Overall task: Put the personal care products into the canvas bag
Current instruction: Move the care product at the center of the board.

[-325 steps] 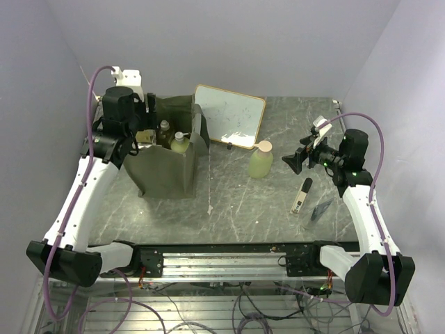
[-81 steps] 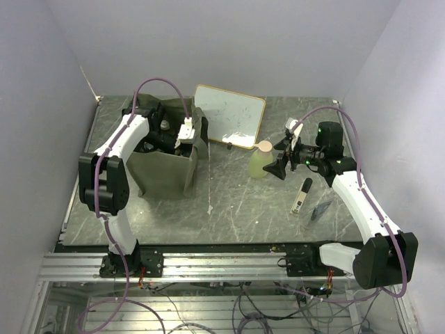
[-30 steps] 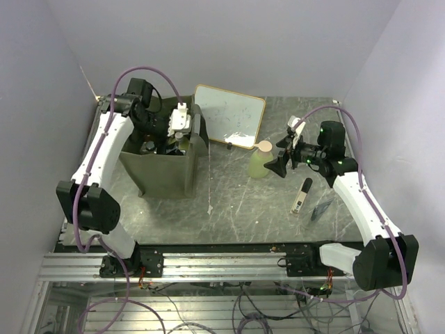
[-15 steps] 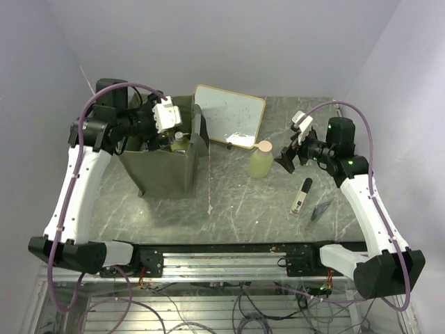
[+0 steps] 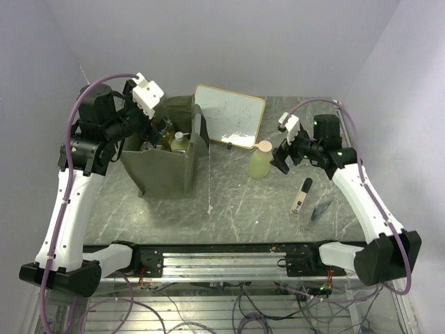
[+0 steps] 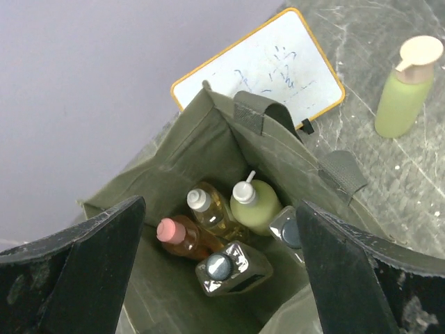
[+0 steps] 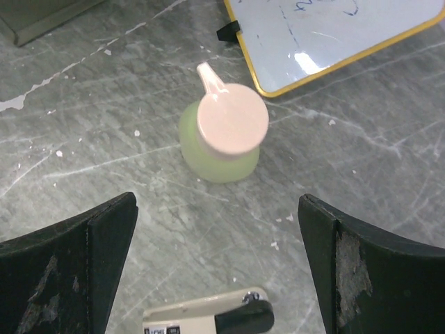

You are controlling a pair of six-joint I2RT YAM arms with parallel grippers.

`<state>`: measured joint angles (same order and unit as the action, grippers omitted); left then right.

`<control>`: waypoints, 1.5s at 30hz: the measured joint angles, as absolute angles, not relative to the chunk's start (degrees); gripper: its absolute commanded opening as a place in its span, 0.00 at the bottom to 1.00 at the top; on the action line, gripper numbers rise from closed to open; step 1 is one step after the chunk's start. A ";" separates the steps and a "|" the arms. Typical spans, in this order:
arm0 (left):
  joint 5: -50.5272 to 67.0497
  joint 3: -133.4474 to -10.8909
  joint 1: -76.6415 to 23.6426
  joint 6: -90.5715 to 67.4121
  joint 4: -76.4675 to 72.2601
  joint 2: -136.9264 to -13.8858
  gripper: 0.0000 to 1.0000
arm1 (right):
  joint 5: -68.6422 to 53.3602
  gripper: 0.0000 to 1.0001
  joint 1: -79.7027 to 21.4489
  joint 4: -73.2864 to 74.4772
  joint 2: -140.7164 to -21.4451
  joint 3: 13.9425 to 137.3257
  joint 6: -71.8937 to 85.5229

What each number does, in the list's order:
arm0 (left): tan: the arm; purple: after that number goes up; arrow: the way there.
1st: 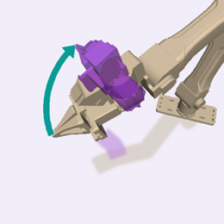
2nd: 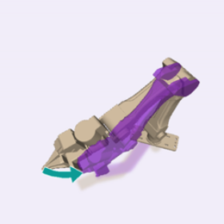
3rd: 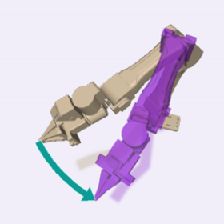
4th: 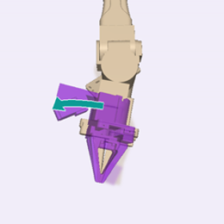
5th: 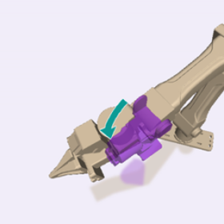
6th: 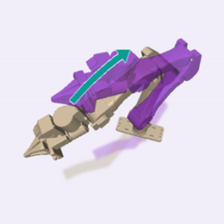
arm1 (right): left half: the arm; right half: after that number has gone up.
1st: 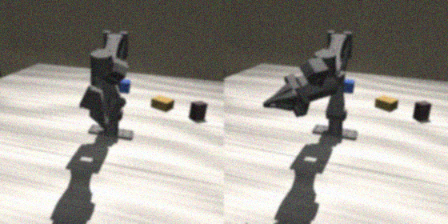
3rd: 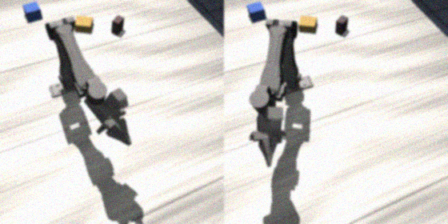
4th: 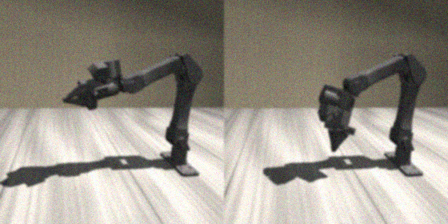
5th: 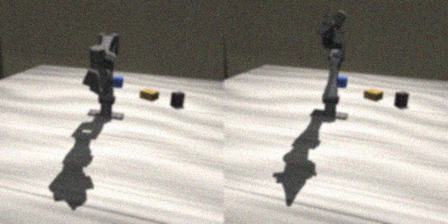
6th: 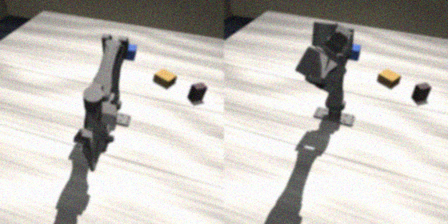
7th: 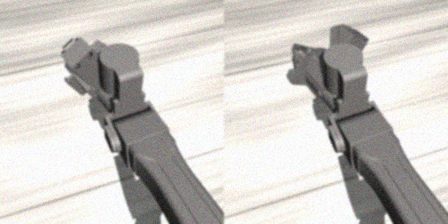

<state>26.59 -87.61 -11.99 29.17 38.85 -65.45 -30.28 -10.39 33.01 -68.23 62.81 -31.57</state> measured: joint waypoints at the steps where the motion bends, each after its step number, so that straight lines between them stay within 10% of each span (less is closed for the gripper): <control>1: 25.28 -87.70 -11.99 27.22 38.72 -65.45 1.00 | -29.82 1.00 -11.18 31.92 -69.41 62.81 -31.00; 22: 17.17 -87.90 -12.01 21.47 45.54 -60.45 0.96 | -26.35 0.90 -15.92 23.81 -85.45 67.48 -27.16; 39: 26.72 -90.85 -12.75 22.81 49.25 -64.82 0.94 | -26.37 0.24 -20.82 22.02 -86.39 67.48 -25.91; 45: 26.76 -93.34 -15.75 22.76 49.60 -68.55 0.93 | -27.53 0.21 -25.43 21.71 -85.65 66.59 -24.71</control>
<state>26.76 -93.34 -15.75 22.76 49.60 -68.55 -27.53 -25.43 21.71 -85.65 66.59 -24.71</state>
